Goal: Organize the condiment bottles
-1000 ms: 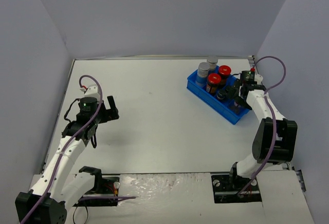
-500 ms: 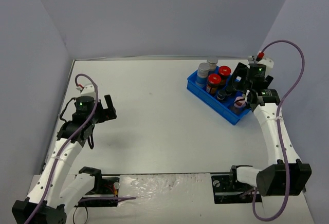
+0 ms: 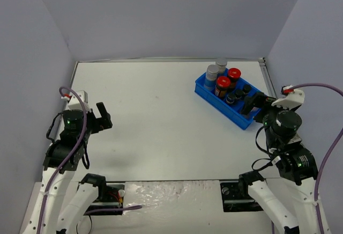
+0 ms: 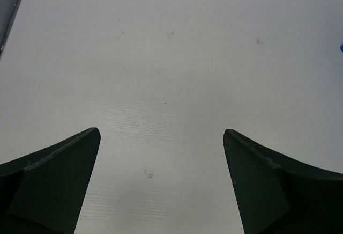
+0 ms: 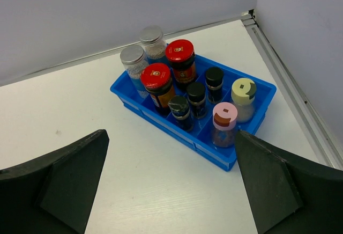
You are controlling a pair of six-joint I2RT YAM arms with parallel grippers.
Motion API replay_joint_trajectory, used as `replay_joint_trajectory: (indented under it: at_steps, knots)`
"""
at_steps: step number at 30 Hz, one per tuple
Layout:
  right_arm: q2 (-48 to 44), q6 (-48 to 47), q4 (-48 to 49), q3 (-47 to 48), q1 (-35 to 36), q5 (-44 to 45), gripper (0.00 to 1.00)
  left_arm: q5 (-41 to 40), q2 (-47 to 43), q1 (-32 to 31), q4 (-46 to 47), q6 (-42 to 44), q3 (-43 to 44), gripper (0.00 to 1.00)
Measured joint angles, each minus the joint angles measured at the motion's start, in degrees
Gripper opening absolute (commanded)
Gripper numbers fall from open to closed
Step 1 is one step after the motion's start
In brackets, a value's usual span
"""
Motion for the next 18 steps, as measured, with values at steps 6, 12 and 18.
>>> replay_joint_trajectory:
  at_steps: [6,12,18]
  knots:
    - [-9.61,-0.03,-0.69,-6.5,0.96,-0.52,1.0,-1.31,-5.83,-0.02,-0.83,0.81,-3.47,0.97]
    - [-14.18,0.43,-1.31,-8.51,1.74,-0.26,1.0,-1.71,-7.9,0.0,-0.63,1.75,-6.54,0.97]
    - [-16.21,0.7,-0.63,-11.33,2.69,0.73,1.0,-1.71,-7.97,0.0,-0.68,1.86,-8.41,0.97]
